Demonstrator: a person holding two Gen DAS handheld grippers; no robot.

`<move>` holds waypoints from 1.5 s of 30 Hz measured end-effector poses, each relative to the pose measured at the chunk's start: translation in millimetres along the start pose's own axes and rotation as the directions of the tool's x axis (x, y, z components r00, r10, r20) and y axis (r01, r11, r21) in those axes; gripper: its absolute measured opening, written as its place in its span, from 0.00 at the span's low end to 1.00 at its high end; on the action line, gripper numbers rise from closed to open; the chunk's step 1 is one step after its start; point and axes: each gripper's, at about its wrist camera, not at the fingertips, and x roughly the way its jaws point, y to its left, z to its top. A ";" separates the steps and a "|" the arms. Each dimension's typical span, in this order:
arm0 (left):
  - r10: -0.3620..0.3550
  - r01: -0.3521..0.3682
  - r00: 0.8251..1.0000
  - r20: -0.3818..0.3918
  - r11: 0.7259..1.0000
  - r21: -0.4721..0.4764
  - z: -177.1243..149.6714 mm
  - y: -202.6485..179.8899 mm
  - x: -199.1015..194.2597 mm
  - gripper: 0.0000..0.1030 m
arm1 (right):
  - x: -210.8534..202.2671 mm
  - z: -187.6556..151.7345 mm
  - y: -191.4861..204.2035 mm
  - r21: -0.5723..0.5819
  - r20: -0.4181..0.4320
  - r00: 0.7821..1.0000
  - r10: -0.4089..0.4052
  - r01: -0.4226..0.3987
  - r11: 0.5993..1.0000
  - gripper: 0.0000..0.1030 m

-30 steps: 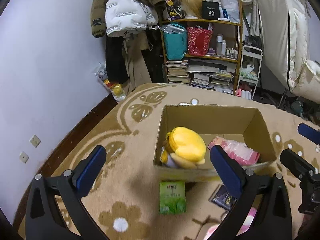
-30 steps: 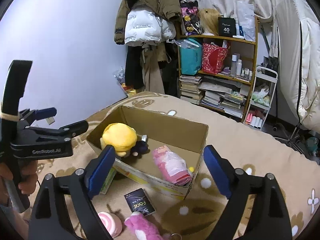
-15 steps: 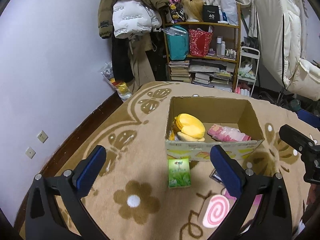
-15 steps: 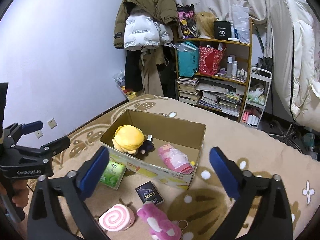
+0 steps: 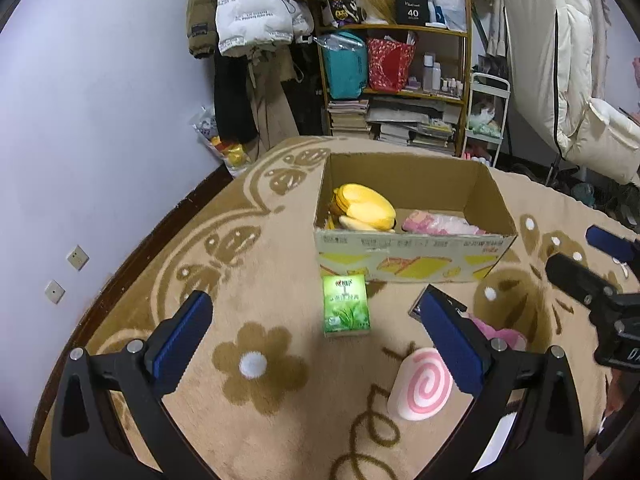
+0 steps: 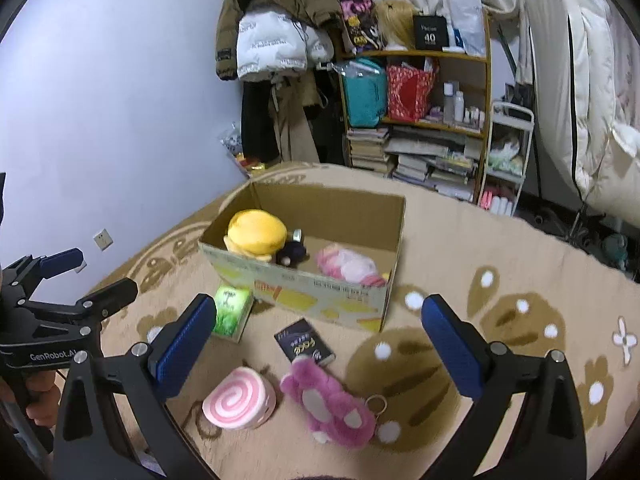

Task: Organize soft objects
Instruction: 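Withdraw both tools from the box toward the pink plush and swirl cushion, then grasp the pink plush bear with the right tool while the left tool grasps the swirl cushion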

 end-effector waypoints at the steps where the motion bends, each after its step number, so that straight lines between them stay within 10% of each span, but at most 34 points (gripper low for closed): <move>1: -0.005 0.005 1.000 -0.005 1.000 -0.002 -0.7 -0.5 1.4 1.00 | 2.1 -2.8 -0.1 0.005 -0.007 1.000 0.000 0.000 1.000 1.00; 35: -0.047 0.072 0.979 -0.196 0.990 0.120 -43.0 -45.9 74.2 1.00 | 75.0 -73.8 -48.3 0.180 -0.228 0.971 0.068 -0.027 0.983 1.00; 45: -0.072 0.117 0.966 -0.248 0.978 0.173 -54.3 -64.8 86.1 1.00 | 93.5 -85.8 -51.4 0.194 -0.295 0.952 0.078 -0.020 0.981 0.85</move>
